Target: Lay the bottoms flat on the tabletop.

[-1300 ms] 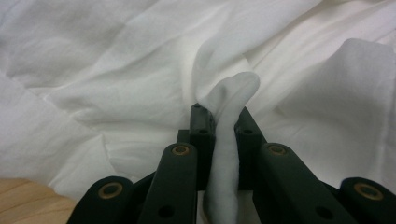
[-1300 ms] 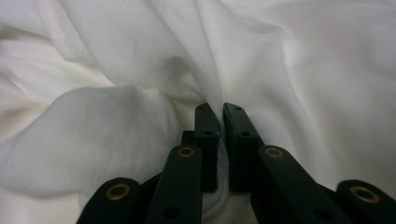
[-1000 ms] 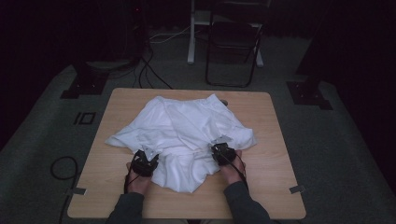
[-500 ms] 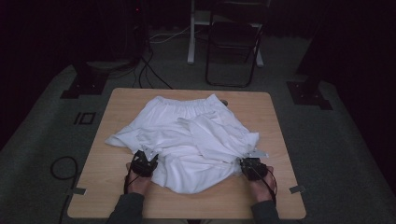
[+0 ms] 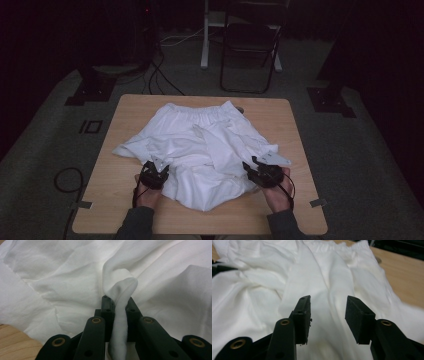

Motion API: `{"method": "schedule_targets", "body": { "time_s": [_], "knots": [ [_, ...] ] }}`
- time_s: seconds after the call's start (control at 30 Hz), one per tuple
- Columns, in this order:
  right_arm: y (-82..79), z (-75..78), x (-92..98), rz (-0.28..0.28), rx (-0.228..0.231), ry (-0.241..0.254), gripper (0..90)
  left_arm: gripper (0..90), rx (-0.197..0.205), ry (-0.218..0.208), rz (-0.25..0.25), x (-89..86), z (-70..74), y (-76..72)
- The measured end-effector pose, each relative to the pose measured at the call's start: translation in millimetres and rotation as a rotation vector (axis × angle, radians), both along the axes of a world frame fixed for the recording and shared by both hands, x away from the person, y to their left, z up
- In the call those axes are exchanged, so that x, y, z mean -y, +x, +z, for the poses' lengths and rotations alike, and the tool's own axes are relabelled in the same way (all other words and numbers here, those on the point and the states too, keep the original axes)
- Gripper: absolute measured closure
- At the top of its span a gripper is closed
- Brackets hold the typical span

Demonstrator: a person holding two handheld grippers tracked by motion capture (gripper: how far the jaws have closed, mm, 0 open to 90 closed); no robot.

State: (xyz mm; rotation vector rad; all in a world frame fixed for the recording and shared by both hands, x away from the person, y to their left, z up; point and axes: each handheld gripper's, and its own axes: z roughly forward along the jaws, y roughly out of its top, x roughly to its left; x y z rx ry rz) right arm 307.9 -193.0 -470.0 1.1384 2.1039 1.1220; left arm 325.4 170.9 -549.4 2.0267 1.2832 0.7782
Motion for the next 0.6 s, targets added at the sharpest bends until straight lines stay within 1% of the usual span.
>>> {"method": "schedule_targets", "body": {
  "time_s": [0.03,0.07,0.1,0.2,0.27,0.33,0.37,0.4,0.5,0.57,0.6],
  "knots": [
    [6.9,1.1,-5.1,0.0,0.001,-0.015,54.0,82.0,-0.005,-0.009,0.0,-1.0,0.2,0.4],
    [20.6,-1.3,-14.4,0.01,-0.009,-0.038,53.1,82.0,-0.005,-0.013,0.0,-1.3,0.2,0.5],
    [26.6,-3.6,-18.7,0.02,-0.017,-0.049,53.1,81.9,-0.007,-0.018,0.0,-1.7,0.2,0.7],
    [49.1,-16.7,-35.6,0.057,-0.036,-0.114,53.8,81.9,-0.009,-0.033,0.006,-2.1,0.0,0.9],
    [63.9,-25.4,-45.4,0.047,-0.066,-0.164,53.4,81.9,-0.007,-0.028,0.006,-1.7,0.0,0.8],
    [76.6,-30.4,-52.6,0.028,-0.096,-0.168,51.9,82.0,-0.007,-0.024,0.006,-1.3,0.0,0.6],
    [81.8,-31.2,-55.8,0.022,-0.113,-0.16,50.7,82.0,-0.008,-0.023,0.005,-1.3,0.1,0.6],
    [86.5,-31.8,-59.1,0.019,-0.12,-0.15,48.8,81.9,-0.01,-0.019,0.005,-1.2,0.3,0.5],
    [98.1,-34.7,-68.4,0.022,-0.156,-0.124,44.3,81.9,-0.007,-0.015,0.005,-0.8,0.2,0.3],
    [104.2,-38.8,-74.7,0.023,-0.165,-0.117,42.7,81.9,-0.008,-0.012,0.006,-0.6,0.2,0.2],
    [107.9,-42.2,-77.4,0.031,-0.18,-0.11,42.7,81.9,-0.007,-0.01,0.005,-0.5,0.2,0.1]
  ]
}}
